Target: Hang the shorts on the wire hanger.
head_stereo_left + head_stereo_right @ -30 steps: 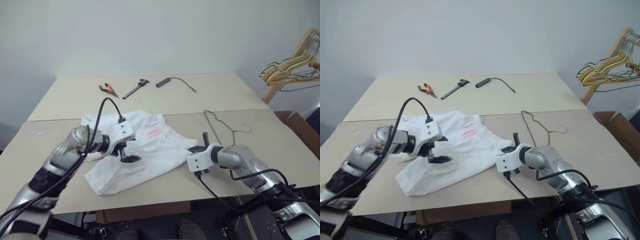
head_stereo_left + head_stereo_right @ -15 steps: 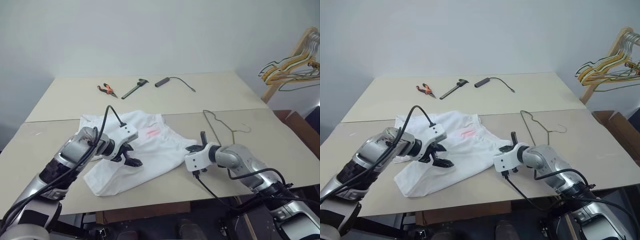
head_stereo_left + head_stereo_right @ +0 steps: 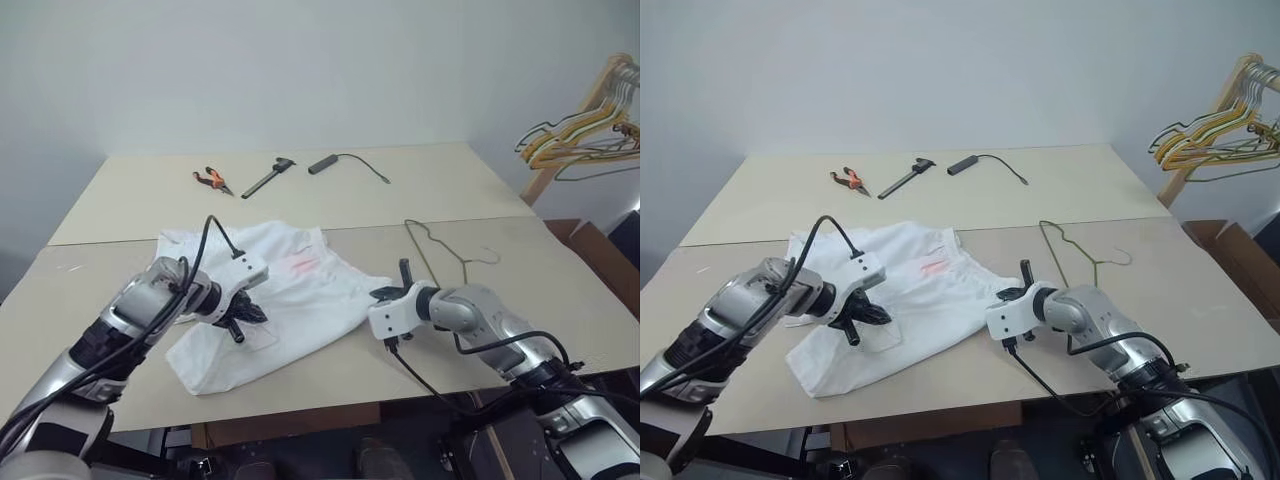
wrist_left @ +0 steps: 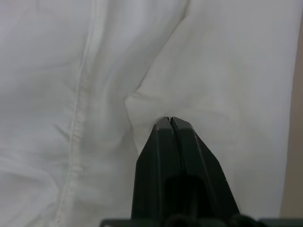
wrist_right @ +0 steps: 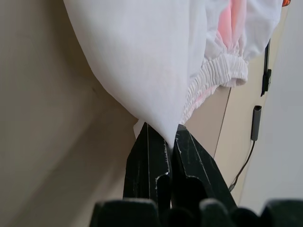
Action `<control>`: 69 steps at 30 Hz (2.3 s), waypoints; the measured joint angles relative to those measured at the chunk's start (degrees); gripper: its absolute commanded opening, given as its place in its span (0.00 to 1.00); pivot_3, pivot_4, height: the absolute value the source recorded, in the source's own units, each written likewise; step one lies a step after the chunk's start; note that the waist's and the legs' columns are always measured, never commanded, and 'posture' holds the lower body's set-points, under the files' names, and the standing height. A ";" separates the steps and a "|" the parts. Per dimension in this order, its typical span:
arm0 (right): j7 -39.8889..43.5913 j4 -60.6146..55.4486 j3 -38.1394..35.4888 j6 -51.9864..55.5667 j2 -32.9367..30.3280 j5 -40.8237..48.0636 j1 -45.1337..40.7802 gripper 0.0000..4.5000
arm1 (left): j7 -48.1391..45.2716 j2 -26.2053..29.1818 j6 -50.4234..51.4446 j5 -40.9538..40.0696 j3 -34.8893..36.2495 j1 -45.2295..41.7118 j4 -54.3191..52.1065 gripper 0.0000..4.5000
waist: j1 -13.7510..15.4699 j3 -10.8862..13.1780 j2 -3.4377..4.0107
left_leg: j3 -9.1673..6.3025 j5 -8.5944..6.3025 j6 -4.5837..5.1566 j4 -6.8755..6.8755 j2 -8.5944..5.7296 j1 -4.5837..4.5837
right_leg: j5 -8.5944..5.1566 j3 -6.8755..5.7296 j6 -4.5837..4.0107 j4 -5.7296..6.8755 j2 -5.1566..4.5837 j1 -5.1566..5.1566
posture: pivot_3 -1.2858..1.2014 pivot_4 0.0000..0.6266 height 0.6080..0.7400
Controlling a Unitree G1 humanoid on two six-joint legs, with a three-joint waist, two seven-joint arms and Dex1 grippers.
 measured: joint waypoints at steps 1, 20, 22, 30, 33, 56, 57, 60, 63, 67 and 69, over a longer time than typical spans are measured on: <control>0.00 0.04 0.00 -0.10 -0.01 0.01 0.00 0.00 | -0.33 0.78 -1.84 0.18 0.01 0.60 -0.34 0.01 | 0.03 0.00 0.00 | 0.00 0.00 0.00 0.00 0.00 0.00 | 0.00 0.00 0.00 0.00 0.00 0.00 | 0.50 0.00 1.00; 15.76 -11.25 -4.45 4.66 -3.00 20.31 3.03 0.00 | -33.75 15.50 -52.78 -4.84 16.03 13.21 4.18 0.01 | 0.10 0.01 0.01 | 0.11 -0.05 0.08 -0.02 0.10 -0.04 | -0.03 -0.06 -0.02 -0.06 0.00 -0.02 | 0.50 0.00 1.00; 19.82 -14.08 -4.83 5.19 -4.86 25.20 4.29 0.00 | -34.79 17.20 -56.06 -4.60 15.87 14.90 3.76 0.01 | 0.23 0.01 0.00 | 0.14 -0.05 0.08 -0.01 0.13 -0.02 | -0.03 -0.06 -0.01 -0.05 -0.01 -0.01 | 0.50 0.00 1.00; 18.04 -14.36 -5.12 5.46 -4.56 23.20 4.65 0.30 | -34.88 17.85 -59.93 -3.36 17.22 18.01 1.98 0.00 | 1.31 0.01 0.00 | 0.21 -0.04 0.06 0.04 0.15 0.07 | -0.03 -0.06 -0.04 0.14 0.00 -0.03 | 0.50 0.00 1.00; 16.39 -14.36 -4.83 5.06 -4.20 21.03 5.23 0.52 | -34.65 18.24 -60.11 -3.36 18.40 20.54 -0.51 0.00 | 1.36 0.01 0.00 | 0.22 -0.05 0.06 0.04 0.15 0.01 | -0.05 -0.06 -0.04 0.11 0.00 -0.05 | 0.50 0.00 1.00; 9.47 -2.27 -3.27 -10.42 -4.58 11.66 3.94 0.01 | -33.22 21.45 -58.11 -5.10 27.99 31.07 -8.15 0.00 | 1.48 0.01 0.00 | 0.23 -0.05 0.06 0.03 0.16 0.06 | -0.05 -0.06 -0.06 0.11 0.00 -0.02 | 0.51 0.00 1.00; 9.41 -2.22 -3.27 -10.56 -4.58 11.70 3.88 0.01 | -33.18 21.46 -58.06 -5.10 28.20 31.23 -8.29 0.00 | 1.49 0.01 0.00 | 0.23 -0.05 0.07 0.03 0.16 0.06 | -0.05 -0.06 -0.06 0.11 0.00 -0.02 | 0.51 0.00 1.00; 13.85 -4.91 -3.34 -10.46 -7.38 16.10 4.61 0.01 | -33.31 21.70 -57.44 -5.46 29.61 32.77 -9.41 0.00 | 1.57 0.02 0.02 | 0.23 -0.06 0.08 0.02 0.16 0.03 | -0.06 -0.06 -0.06 0.07 0.00 -0.03 | 0.51 0.00 1.00; 24.18 -12.29 -4.32 -9.15 -15.49 28.41 6.27 0.01 | -34.63 24.27 -58.58 -7.26 29.89 34.12 -9.18 0.00 | 2.16 0.05 0.06 | 0.23 -0.09 0.12 -0.02 0.21 0.07 | -0.08 -0.09 -0.06 0.01 -0.01 0.01 | 0.51 0.00 1.00; 29.22 -14.03 -6.00 -2.28 -12.81 38.64 -0.22 0.01 | -34.59 21.58 -61.82 -4.45 26.57 22.44 -1.11 0.00 | 2.52 0.05 0.06 | 0.27 -0.02 0.04 0.05 0.25 0.34 | -0.07 -0.05 -0.11 0.06 0.12 0.21 | 0.51 0.00 1.00; 26.45 -7.74 -6.18 2.63 -5.57 37.94 -9.16 0.01 | -29.78 13.18 -62.35 0.10 22.50 8.62 8.61 0.00 | 2.75 0.12 0.02 | 0.24 0.18 0.00 0.13 0.32 0.81 | -0.05 -0.07 0.06 0.08 0.27 0.73 | 0.51 0.00 1.00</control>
